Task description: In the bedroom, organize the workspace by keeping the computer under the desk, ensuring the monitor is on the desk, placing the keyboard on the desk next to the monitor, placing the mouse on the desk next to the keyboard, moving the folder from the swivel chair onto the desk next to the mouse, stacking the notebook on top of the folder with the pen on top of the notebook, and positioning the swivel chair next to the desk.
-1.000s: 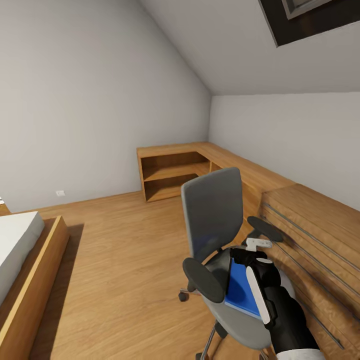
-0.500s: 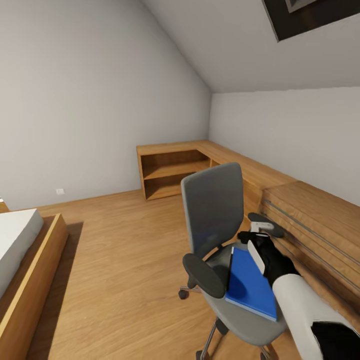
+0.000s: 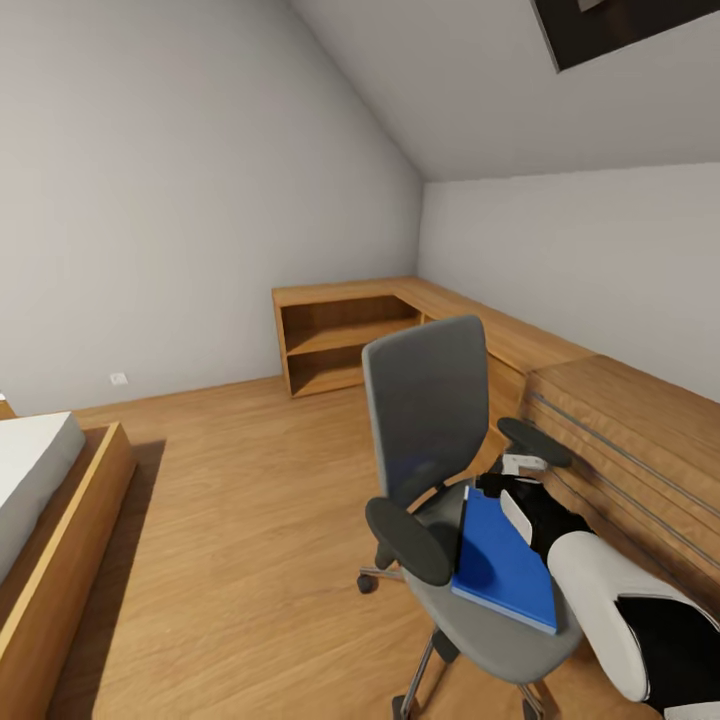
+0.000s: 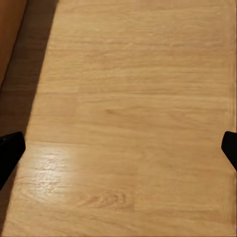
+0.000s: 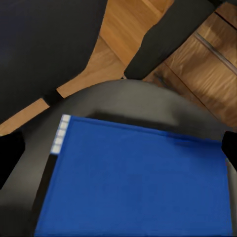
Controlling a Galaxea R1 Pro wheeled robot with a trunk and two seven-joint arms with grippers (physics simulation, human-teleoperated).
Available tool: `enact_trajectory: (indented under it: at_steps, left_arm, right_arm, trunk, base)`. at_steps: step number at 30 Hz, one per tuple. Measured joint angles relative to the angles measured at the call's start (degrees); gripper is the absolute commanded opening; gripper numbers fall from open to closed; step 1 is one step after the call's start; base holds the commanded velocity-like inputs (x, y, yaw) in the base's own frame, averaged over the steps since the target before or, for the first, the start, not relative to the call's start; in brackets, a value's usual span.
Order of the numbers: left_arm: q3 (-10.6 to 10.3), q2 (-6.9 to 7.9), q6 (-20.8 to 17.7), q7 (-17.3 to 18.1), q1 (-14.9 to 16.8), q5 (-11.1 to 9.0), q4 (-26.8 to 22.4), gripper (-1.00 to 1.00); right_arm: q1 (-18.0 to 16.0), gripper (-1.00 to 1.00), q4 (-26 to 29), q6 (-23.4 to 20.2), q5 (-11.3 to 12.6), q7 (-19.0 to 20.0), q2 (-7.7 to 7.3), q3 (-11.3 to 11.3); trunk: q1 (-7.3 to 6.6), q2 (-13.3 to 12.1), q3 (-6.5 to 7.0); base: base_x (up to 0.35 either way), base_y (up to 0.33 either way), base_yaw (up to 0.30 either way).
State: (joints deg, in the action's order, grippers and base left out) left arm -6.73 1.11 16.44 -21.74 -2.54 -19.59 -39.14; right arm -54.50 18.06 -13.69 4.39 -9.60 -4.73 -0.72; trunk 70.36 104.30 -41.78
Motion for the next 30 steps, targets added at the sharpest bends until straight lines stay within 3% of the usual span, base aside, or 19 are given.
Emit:
enact_trajectory:
  at_steps: [2,3,4,5,7,8,9,12,17,30]
  left_arm:
    - [0.2,0.02,-6.6,-0.1,0.0,-0.1,-7.2,1.00]
    - [1.1,0.04,-18.1,0.0,0.0,-1.6,-15.3,1.00]
    - [1.3,0.03,-22.0,0.0,0.0,-1.9,-22.1,1.00]
    - [1.5,0.03,-25.5,0.0,0.0,-2.5,-24.4,1.00]
    - [2.3,0.12,-38.6,-0.1,0.1,-5.7,-34.5,1.00]
    - [2.6,0.07,-45.6,-0.2,0.6,-8.7,-41.8,1.00]
    - [2.6,0.05,-47.4,-0.2,0.8,-9.8,-44.6,1.00]
    - [2.8,0.02,-50.6,-0.5,1.6,-12.0,-49.0,1.00]
    - [3.2,-0.06,-53.0,-0.8,2.9,-14.1,-52.0,1.00]
    - [4.5,0.22,-53.2,-1.1,3.4,-14.6,-47.6,1.00]
  right_arm:
    - [0.0,1.00,-1.4,0.0,0.0,0.8,0.06,0.0]
    - [-0.1,1.00,-2.5,0.1,0.0,1.2,0.15,0.0]
    - [-0.1,1.00,-2.7,0.1,0.0,1.3,0.17,0.0]
    - [-0.1,1.00,-2.8,0.1,0.0,1.4,0.20,0.0]
    - [-0.1,1.00,-3.1,0.1,0.0,1.6,0.25,0.0]
    - [-0.1,1.00,-3.2,0.1,0.0,1.7,0.29,0.0]
    - [0.0,1.00,-3.2,0.1,0.0,1.8,0.29,0.0]
    - [0.0,1.00,-3.3,0.1,0.0,1.8,0.31,0.0]
    - [0.0,1.00,-3.4,0.1,0.0,1.8,0.32,0.0]
    - [0.1,1.00,-3.4,0.2,0.0,1.7,0.50,0.0]
  trunk:
    - [0.44,0.8,-0.36]
    - [0.66,1.2,-0.55]
    - [0.88,1.6,-0.71]
    - [1.10,2.0,-0.90]
    - [1.54,2.8,-1.25]
    - [1.76,3.2,-1.43]
    - [1.98,3.6,-1.61]
    - [2.64,4.8,-2.15]
    - [3.74,6.8,-3.04]
    - [6.60,12.0,-5.37]
  base:
    - [0.000,0.000,0.000]
    - [0.000,0.000,0.000]
    - [0.000,0.000,0.000]
    - [0.000,0.000,0.000]
    - [0.000,0.000,0.000]
    - [0.000,0.000,0.000]
    - [0.000,0.000,0.000]
    - [0.000,0.000,0.000]
    - [0.000,0.000,0.000]
    - [0.000,0.000,0.000]
